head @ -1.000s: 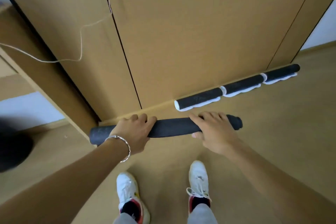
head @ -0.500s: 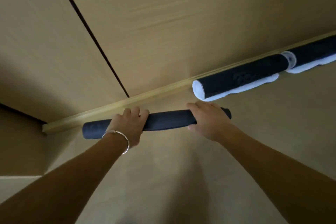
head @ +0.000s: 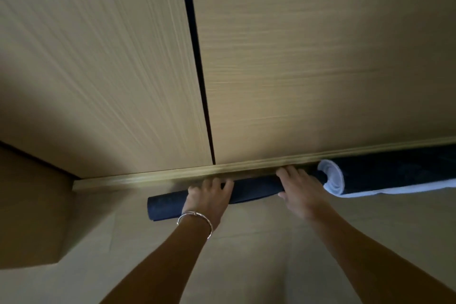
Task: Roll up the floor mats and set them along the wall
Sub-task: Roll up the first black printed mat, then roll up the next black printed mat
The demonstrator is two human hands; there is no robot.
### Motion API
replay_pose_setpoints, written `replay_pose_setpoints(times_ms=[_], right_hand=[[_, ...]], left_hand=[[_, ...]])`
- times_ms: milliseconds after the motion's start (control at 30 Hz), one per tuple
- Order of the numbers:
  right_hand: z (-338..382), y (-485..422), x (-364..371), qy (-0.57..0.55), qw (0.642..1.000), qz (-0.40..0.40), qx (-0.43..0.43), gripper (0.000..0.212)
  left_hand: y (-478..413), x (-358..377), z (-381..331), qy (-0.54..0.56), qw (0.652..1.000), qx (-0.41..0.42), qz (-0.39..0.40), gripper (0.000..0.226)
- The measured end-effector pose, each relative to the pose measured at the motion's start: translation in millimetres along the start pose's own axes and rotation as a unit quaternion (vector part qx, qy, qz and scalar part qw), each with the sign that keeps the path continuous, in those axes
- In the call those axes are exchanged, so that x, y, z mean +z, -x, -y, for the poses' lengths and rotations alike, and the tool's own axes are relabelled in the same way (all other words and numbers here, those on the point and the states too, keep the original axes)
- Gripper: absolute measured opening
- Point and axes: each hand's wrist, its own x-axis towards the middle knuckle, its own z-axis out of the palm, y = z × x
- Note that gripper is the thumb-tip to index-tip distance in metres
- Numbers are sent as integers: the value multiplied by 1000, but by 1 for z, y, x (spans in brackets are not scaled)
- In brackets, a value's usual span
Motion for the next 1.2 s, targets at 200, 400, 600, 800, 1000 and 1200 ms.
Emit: replay_pose_setpoints(times_ms=[200, 400, 600, 800, 1000, 1200], right_hand=[[1, 0, 14, -28, 999, -37, 5, 37], [23, 48, -14, -139, 988, 2, 71, 52], [39, 186, -44, -180, 968, 151, 84, 45], [75, 306, -98, -203, 959, 185, 72, 48], [96, 421, -266, -184, 980, 42, 57, 38], [142, 638, -413, -128, 988, -79, 20, 42]], left_hand=[[-17, 16, 4, -30, 998, -25, -53, 55], [7, -26, -7, -14, 997, -77, 14, 65], [153, -69, -50, 44, 996, 2, 78, 39], [292, -126, -37, -18, 993, 46, 107, 43], [434, -287, -8, 2, 1000, -24, 7, 45], [661, -419, -41, -57, 990, 23, -125, 48]])
